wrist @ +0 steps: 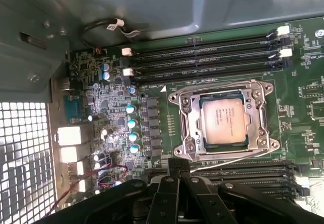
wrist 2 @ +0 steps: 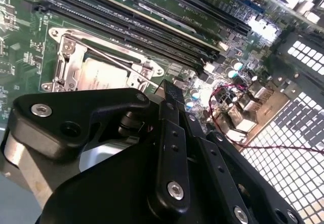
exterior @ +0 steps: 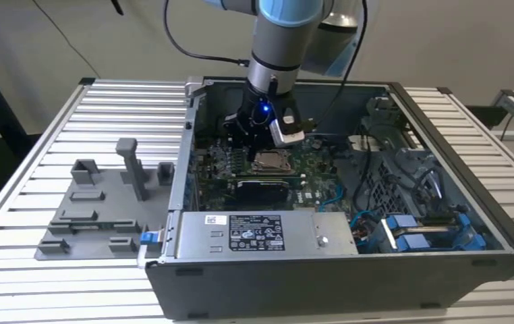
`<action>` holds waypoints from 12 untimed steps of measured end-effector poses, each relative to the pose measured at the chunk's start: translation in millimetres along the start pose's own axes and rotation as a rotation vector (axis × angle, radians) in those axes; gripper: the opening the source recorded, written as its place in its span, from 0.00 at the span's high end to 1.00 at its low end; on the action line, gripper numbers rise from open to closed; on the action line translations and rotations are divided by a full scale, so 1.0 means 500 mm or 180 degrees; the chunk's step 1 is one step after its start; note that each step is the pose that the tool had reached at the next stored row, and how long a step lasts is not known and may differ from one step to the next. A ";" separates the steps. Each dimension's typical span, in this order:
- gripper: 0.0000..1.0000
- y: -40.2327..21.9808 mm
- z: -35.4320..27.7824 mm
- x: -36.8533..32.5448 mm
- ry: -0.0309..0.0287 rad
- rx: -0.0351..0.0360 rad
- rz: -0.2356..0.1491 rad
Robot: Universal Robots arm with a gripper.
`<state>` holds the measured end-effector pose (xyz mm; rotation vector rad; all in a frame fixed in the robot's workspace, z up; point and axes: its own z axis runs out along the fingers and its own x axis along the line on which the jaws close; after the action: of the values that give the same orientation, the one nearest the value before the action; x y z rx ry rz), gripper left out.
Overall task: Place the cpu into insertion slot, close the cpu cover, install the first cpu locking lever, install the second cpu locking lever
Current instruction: 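Install the second cpu locking lever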
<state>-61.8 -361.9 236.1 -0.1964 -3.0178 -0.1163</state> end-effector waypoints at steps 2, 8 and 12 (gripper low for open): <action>0.89 0.001 0.005 0.002 -0.0001 0.0000 0.0000; 0.89 0.002 0.020 0.002 -0.0004 -0.0001 0.0000; 0.89 0.003 0.031 0.002 -0.0008 -0.0002 -0.0001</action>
<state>-64.4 -358.8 220.9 -0.1964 -3.0204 -0.1169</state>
